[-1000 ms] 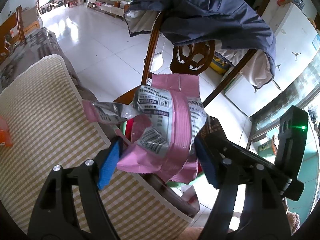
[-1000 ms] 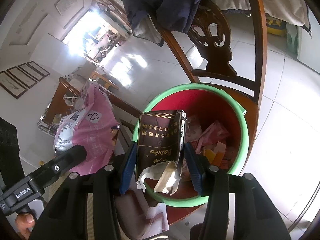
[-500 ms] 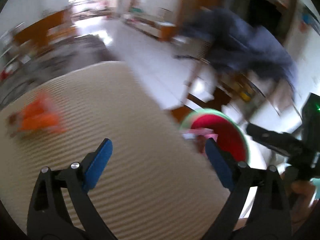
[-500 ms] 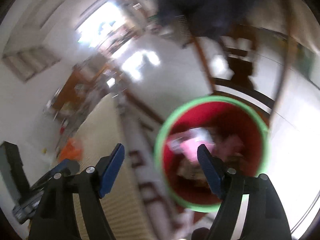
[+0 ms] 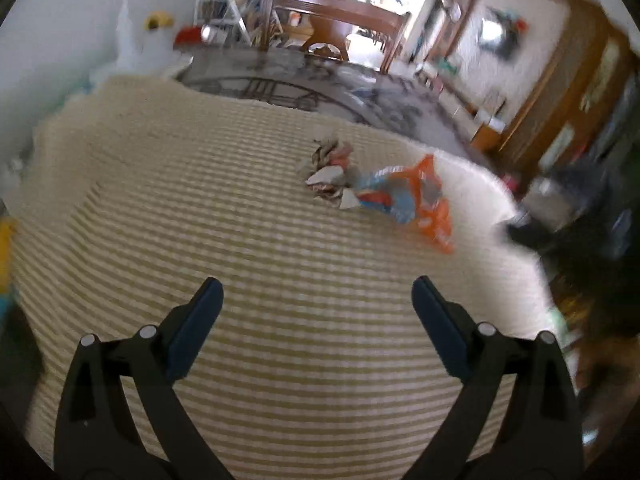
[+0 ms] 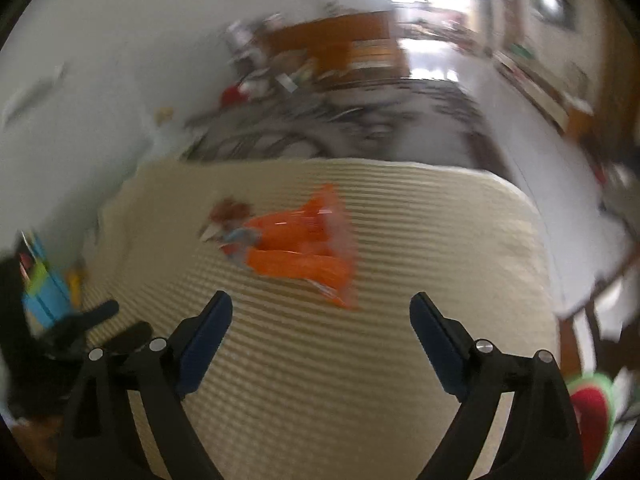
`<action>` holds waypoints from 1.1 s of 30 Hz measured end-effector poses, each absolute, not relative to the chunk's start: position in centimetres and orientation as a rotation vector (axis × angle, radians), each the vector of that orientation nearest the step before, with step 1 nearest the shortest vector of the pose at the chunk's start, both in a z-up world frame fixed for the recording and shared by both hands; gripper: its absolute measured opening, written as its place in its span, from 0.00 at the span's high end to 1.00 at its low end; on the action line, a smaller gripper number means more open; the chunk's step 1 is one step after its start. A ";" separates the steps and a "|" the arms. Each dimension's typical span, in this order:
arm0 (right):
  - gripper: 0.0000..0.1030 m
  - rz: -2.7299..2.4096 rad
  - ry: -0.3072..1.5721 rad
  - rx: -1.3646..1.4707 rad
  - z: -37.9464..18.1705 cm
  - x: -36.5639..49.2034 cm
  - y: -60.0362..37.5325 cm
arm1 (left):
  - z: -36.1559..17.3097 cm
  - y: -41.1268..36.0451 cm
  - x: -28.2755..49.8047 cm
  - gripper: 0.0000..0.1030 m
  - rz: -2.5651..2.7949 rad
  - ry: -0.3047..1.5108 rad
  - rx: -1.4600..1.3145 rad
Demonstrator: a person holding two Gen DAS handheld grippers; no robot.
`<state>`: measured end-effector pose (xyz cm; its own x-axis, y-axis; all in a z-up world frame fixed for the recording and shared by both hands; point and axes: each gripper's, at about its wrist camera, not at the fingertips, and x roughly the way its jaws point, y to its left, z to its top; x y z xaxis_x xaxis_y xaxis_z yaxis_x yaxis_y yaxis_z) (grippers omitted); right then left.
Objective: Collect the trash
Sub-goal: 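Move both grippers back over the remaining trash on the bed, then grasp the orange chip bag with the right gripper, then grasp the crumpled paper with the left gripper while the right gripper holds the chip bag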
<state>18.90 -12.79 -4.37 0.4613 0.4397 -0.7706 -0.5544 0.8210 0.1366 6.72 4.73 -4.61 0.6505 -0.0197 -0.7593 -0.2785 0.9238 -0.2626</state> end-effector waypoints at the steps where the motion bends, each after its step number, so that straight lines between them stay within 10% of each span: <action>1: 0.15 0.607 0.882 -0.197 -5.0 19.1 -11.1 | -4.4 5.2 6.7 0.10 0.151 0.848 -0.384; 6: 0.22 0.555 0.898 -0.382 -8.7 20.7 -6.4 | -4.6 6.6 6.7 0.10 0.175 0.827 -0.456; 10: 0.58 0.560 0.894 -0.339 -8.9 20.7 -7.0 | -5.2 6.7 6.8 0.10 0.152 0.850 -0.496; 33: 0.58 0.554 0.923 0.191 -4.5 8.5 -21.7 | -7.8 4.1 20.3 0.11 0.263 0.946 -0.324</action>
